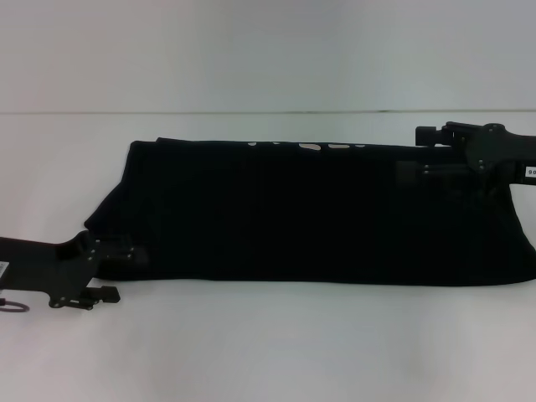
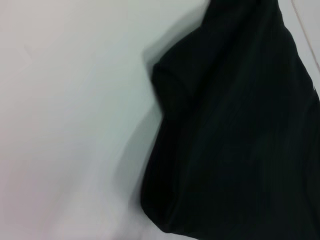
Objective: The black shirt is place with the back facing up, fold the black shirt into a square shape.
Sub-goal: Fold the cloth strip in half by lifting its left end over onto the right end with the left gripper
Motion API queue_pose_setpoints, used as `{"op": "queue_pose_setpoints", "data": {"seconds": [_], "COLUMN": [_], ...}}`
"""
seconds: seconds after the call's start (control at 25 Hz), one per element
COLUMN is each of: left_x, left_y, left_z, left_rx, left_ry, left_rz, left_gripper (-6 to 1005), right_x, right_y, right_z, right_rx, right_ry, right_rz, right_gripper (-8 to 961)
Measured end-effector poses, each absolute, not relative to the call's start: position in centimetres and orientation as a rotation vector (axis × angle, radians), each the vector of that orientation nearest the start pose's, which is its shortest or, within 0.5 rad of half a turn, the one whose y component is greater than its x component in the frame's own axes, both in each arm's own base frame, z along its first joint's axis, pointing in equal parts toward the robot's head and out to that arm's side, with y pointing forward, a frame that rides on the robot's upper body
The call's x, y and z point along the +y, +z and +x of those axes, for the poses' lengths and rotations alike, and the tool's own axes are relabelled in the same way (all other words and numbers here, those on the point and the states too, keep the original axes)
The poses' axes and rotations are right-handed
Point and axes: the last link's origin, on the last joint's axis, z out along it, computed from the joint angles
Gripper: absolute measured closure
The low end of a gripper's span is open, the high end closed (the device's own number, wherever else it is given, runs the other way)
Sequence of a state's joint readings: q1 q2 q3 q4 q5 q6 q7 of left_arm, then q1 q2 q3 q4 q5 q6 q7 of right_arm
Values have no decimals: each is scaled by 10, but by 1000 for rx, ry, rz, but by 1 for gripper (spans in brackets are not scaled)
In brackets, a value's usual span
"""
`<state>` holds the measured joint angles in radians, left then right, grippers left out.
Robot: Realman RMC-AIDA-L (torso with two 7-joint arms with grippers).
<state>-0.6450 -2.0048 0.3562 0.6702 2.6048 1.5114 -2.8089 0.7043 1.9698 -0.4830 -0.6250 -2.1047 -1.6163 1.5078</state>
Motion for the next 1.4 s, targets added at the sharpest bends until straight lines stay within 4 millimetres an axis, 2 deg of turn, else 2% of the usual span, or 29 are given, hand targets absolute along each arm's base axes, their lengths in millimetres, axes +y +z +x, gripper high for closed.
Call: {"op": "queue_pose_setpoints", "data": {"seconds": [0.32, 1.4], "left_x": [344, 353], "left_y": [35, 37], "left_z": [-323, -329], "left_rx": [2753, 2803], "left_ry": [449, 468], "left_rz": [1852, 1906], "left_gripper": [177, 176], "right_x": [375, 376], "right_y": [55, 58], "right_z": [232, 234], "right_rx": [612, 605], "right_ry": [743, 765], "right_rz": [-2723, -2694], "right_gripper": [23, 22]}}
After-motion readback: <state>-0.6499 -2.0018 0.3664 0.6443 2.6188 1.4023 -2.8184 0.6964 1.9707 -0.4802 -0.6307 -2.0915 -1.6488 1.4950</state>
